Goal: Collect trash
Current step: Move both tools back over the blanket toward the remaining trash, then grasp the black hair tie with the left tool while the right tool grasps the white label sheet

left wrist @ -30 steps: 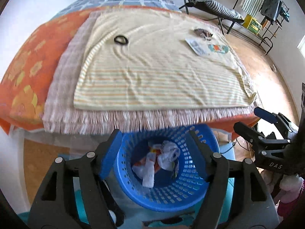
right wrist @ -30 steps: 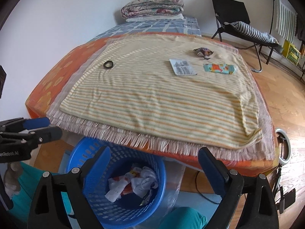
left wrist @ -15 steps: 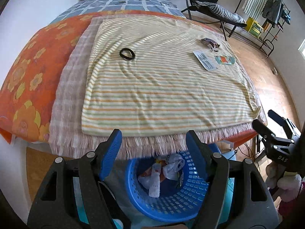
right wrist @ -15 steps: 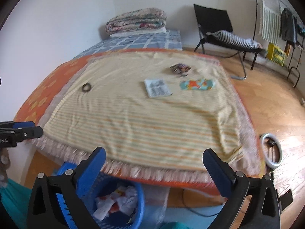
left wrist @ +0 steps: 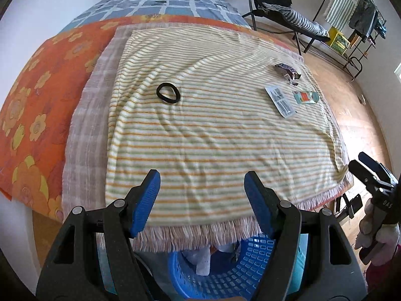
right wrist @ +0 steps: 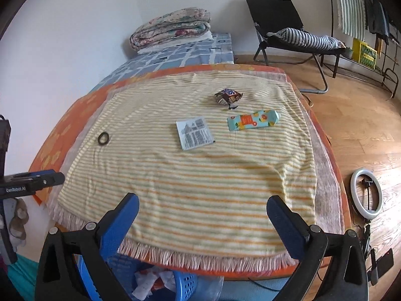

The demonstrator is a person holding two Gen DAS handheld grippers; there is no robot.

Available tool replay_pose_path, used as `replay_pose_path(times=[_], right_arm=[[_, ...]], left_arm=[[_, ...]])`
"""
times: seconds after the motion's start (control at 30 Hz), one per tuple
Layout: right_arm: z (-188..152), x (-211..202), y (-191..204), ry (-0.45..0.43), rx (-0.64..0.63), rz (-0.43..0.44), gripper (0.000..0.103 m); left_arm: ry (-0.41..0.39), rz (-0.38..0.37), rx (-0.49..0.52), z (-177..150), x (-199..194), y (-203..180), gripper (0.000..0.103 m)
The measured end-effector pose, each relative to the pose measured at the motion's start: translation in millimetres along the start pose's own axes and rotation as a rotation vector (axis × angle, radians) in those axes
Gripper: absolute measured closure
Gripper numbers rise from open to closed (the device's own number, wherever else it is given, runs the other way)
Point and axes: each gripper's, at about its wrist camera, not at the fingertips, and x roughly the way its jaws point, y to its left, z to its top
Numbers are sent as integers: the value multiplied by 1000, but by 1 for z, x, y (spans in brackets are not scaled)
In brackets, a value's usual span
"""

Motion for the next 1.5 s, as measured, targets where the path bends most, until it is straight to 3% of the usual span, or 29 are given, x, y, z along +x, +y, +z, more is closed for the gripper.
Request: replay_pose_path(times=[0.4, 0.73, 1.13, 1.37, 1.5], right_arm=[[42, 35, -4, 37, -18, 78, 1], [65, 91, 6, 130, -70, 118, 5], [85, 155, 17, 215, -132, 73, 7], [92, 174, 21, 239, -161, 44, 7], [94, 182, 22, 253, -167, 38, 7]], left_arm=[[13, -41, -112, 40, 33, 38, 32], [44, -66, -174, 70, 80, 48, 32], [54, -49, -213, 89, 114, 61, 34], [28, 23, -134, 100, 123, 49, 50], [11, 77, -68, 100, 125, 40, 65]])
